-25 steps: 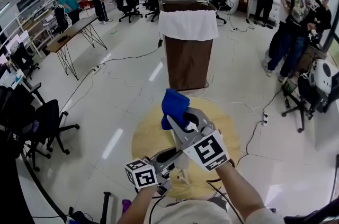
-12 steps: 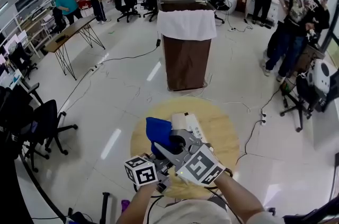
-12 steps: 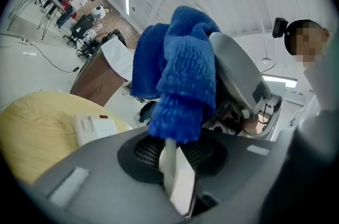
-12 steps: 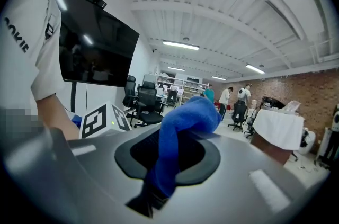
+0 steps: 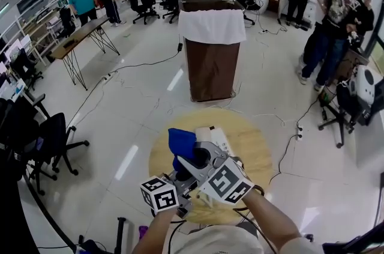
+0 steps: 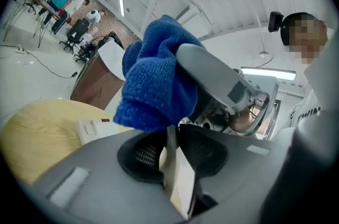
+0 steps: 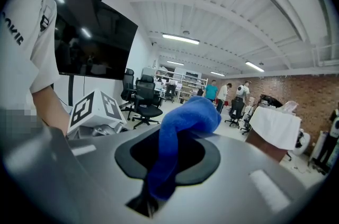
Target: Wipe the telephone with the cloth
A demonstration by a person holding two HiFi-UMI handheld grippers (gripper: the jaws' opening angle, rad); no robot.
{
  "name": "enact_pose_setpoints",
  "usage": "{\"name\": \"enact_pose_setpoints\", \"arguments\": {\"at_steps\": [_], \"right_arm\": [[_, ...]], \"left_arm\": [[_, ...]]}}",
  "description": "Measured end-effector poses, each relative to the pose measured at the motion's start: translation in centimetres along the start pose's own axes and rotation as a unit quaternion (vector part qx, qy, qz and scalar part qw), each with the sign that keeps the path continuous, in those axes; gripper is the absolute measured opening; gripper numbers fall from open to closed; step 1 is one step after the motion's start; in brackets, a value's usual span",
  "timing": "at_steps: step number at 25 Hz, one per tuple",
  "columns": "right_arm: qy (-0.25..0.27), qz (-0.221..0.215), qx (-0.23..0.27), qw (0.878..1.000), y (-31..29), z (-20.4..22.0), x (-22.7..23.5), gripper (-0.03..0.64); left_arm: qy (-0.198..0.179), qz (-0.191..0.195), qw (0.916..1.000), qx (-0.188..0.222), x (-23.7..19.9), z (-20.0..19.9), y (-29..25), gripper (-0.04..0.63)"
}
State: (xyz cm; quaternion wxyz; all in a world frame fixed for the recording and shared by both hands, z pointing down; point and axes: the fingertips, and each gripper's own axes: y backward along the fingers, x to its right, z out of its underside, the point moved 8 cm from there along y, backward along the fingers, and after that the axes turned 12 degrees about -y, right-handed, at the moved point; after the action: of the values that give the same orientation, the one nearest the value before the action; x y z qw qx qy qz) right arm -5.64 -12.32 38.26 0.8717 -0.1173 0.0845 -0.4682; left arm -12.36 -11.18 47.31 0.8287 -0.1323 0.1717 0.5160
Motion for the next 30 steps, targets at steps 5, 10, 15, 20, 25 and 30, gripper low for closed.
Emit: {"name": "enact_pose_setpoints", "arguments": {"at_steps": [5,10,15,20,25,30], "right_arm": [[0.002,0.001,0.005,1.0,-0.2,-0.5,0.9,0.063],[0.005,0.006,0.011,1.0,-0.4,-0.8,1.7,0.063],[-0.005,0.008,0.019,1.0,-0.6,-1.2,2.9,0.063],[-0.012,0.017,0.029,0.999,-0.4,-2.2,4.0,0.063],[-0.017,0.028,0.038,0.999,-0.2,-2.9,5.3,0.063],[-0.048,0.049,0.058,0.996,0.4,-3.1,7.2,0.063]], "left_arm": [[-0.004,0.001,1.0,-0.007,0.3,0.2,0.0,0.081],[-0.007,0.006,0.9999,-0.013,0.5,0.7,0.0,0.081],[-0.01,0.015,0.9997,-0.019,0.5,0.8,0.2,0.081],[-0.012,0.023,0.9994,-0.022,0.8,0.8,0.4,0.081],[-0.012,0.03,0.9992,-0.024,1.0,0.9,0.4,0.081],[-0.011,0.033,0.9992,-0.021,1.0,0.8,0.3,0.081]]}}
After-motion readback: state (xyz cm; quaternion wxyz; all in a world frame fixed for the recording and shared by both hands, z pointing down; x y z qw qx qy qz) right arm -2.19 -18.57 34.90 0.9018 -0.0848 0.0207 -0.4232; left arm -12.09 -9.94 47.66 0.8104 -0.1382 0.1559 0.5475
